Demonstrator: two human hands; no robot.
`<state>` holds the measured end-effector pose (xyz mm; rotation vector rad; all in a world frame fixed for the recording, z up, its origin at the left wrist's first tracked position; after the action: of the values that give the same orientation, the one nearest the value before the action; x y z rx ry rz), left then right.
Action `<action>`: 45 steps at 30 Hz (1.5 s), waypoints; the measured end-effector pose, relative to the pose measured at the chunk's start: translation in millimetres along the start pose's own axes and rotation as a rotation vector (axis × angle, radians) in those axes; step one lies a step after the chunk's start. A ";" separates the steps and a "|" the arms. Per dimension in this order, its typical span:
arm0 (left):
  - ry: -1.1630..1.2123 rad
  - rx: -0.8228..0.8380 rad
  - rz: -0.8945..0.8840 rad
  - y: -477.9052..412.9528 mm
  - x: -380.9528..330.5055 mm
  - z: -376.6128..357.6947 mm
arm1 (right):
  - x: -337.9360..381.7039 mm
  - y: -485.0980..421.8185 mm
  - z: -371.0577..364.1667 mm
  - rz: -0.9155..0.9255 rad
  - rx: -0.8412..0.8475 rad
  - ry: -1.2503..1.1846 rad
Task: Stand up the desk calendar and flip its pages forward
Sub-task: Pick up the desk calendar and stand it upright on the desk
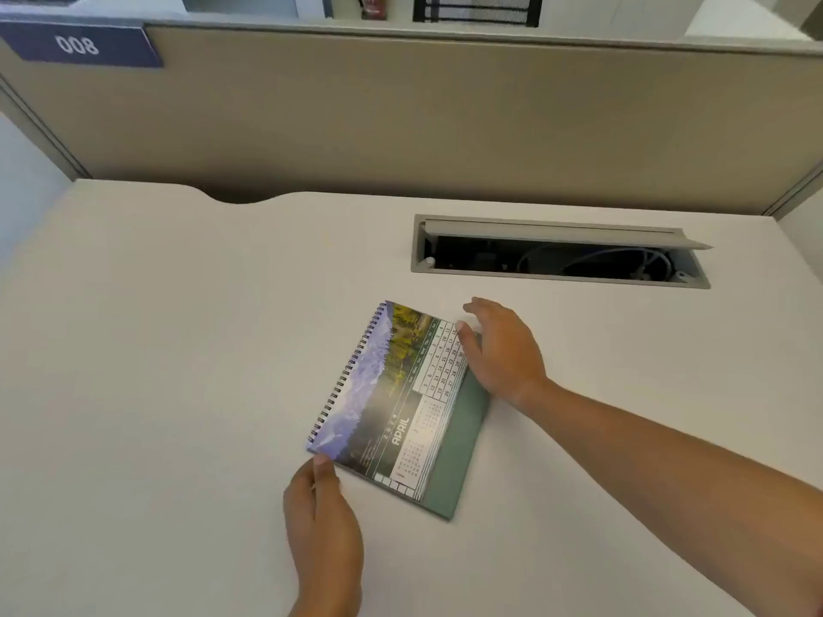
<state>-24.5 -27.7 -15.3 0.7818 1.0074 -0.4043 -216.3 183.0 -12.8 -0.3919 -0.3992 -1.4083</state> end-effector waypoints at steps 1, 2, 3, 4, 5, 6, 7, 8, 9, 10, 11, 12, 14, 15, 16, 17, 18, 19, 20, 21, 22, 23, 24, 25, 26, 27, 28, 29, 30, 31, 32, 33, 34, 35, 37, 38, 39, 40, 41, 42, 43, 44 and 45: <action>0.062 0.019 0.065 1.8 0.1 -3.1 | 0.9 -10.2 -2.2 -0.017 0.003 -0.015; 0.092 0.043 0.132 -0.1 5.7 -7.5 | 3.8 -17.2 -2.6 -0.044 0.035 -0.020; 0.115 0.064 0.159 0.1 5.9 -9.4 | 5.5 -25.1 -4.2 -0.053 0.052 -0.010; 0.131 0.063 0.196 -5.8 10.3 -11.3 | 9.4 -32.4 -4.6 -0.074 0.092 -0.005; 0.167 0.063 0.246 -7.3 11.5 -11.3 | 11.2 -36.5 -7.3 -0.077 0.110 -0.003; 0.202 0.060 0.295 -11.8 13.1 -11.8 | 13.6 -37.7 -10.0 -0.081 0.126 -0.007; 0.228 0.055 0.346 -16.5 14.8 -12.4 | 14.8 -39.7 -12.1 -0.080 0.133 -0.018; 0.229 0.063 0.376 -20.5 16.4 -13.1 | 15.8 -40.5 -13.2 -0.090 0.147 -0.031; 0.244 0.081 0.416 -22.8 16.3 -14.4 | 16.7 -41.5 -15.4 -0.095 0.164 -0.040; 0.246 0.104 0.439 -25.7 17.0 -15.8 | 17.0 -42.0 -17.5 -0.101 0.179 -0.047; 0.264 0.122 0.469 -26.6 17.2 -16.5 | 17.3 -42.2 -19.3 -0.107 0.188 -0.054; 0.285 0.139 0.489 -26.9 16.3 -16.3 | 18.0 -42.0 -20.2 -0.114 0.198 -0.054; 0.331 0.167 0.520 -25.6 12.3 -15.0 | 16.5 -42.4 -20.0 -0.139 0.211 -0.076; 0.360 0.182 0.535 -24.4 10.1 -14.2 | 15.6 -42.6 -19.2 -0.149 0.218 -0.085; 0.388 0.195 0.538 -24.2 7.2 -13.5 | 15.1 -43.4 -18.3 -0.156 0.223 -0.092; 0.422 0.210 0.542 -23.9 4.2 -13.5 | 16.3 -43.8 -15.9 -0.159 0.221 -0.099; 0.454 0.225 0.532 -24.5 1.3 -13.7 | 18.5 -44.4 -12.6 -0.160 0.210 -0.110; 0.481 0.226 0.515 -24.7 -3.7 -13.5 | 21.5 -45.3 -8.3 -0.159 0.191 -0.119; 0.505 0.225 0.489 -24.8 -10.9 -12.9 | 25.1 -46.7 -2.8 -0.155 0.165 -0.129; 0.526 0.211 0.456 -25.7 -19.1 -12.1 | 29.2 -48.6 3.3 -0.147 0.137 -0.139; 0.544 0.192 0.415 -27.3 -27.1 -11.1 | 34.1 -50.7 9.8 -0.134 0.111 -0.154; 0.564 0.177 0.366 -28.9 -36.8 -9.4 | 39.3 -53.4 16.4 -0.117 0.086 -0.181; 0.576 0.167 0.310 -30.9 -47.0 -7.3 | 45.2 -55.8 23.8 -0.100 0.065 -0.226; 0.584 0.158 0.255 -33.5 -57.8 -4.9 | 50.5 -59.1 30.1 -0.080 0.053 -0.283; 0.598 0.152 0.194 -36.1 -69.3 -2.5 | 55.8 -63.0 35.3 -0.060 0.051 -0.346; 0.619 0.150 0.128 -38.7 -80.6 -0.4 | 61.1 -67.4 39.7 -0.036 0.064 -0.409; 0.638 0.150 0.059 -42.2 -92.4 1.9 | 67.3 -72.6 42.9 -0.015 0.091 -0.475; 0.646 0.163 -0.008 -47.4 -102.7 3.7 | 73.0 -77.8 45.3 -0.004 0.123 -0.550; 0.646 0.188 -0.071 -53.2 -112.6 5.0 | 78.0 -83.3 47.4 -0.003 0.155 -0.629; 0.640 0.213 -0.126 -59.9 -121.0 5.5 | 82.0 -89.1 49.1 -0.001 0.179 -0.691; 0.633 0.227 -0.169 -65.7 -128.0 5.1 | 85.3 -94.1 50.5 0.005 0.196 -0.729; 0.624 0.230 -0.203 -72.7 -132.8 4.0 | 88.4 -99.2 51.1 0.014 0.211 -0.751; 0.613 0.221 -0.233 -78.7 -136.4 2.2 | 91.1 -103.4 50.4 0.021 0.231 -0.770; 0.599 0.206 -0.262 -84.3 -138.7 0.1 | 93.5 -107.3 47.7 0.022 0.254 -0.789; 0.574 0.188 -0.317 -93.2 -139.6 -3.1 | 97.0 -111.8 41.0 0.019 0.288 -0.814; 0.562 0.188 -0.338 -97.5 -139.2 -4.4 | 98.2 -112.7 37.7 0.016 0.298 -0.816; 0.538 0.194 -0.357 -101.5 -138.3 -6.0 | 98.5 -113.2 34.5 0.012 0.308 -0.817; 0.525 0.206 -0.371 -105.1 -137.2 -7.1 | 98.0 -113.2 31.0 0.008 0.321 -0.822; 0.535 0.216 -0.373 -108.8 -135.6 -7.4 | 97.1 -113.4 27.1 0.005 0.333 -0.829; 0.557 0.224 -0.370 -110.7 -134.8 -7.6 | 95.9 -113.4 23.4 0.001 0.342 -0.837; 0.568 0.232 -0.376 -112.7 -133.4 -8.3 | 94.9 -114.0 20.1 -0.004 0.346 -0.851; 0.569 0.241 -0.379 -112.6 -133.3 -10.2 | 94.4 -115.5 18.0 -0.011 0.348 -0.870; 0.573 0.237 -0.379 -112.8 -131.8 -11.5 | 95.2 -116.3 15.8 -0.023 0.350 -0.892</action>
<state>-167.7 -100.3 51.3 0.9462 1.6784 -0.6534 -320.9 94.5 50.8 -0.7161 -1.3542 -1.0895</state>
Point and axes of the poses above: each hand's wrist, its own y-axis away from the middle knuckle, its own z-axis out of the back of the hand, x = y × z, the point moved 4 cm from there along -y, towards the middle knuckle, and after that the axes turned 2 degrees about x, right-handed, at the moved point
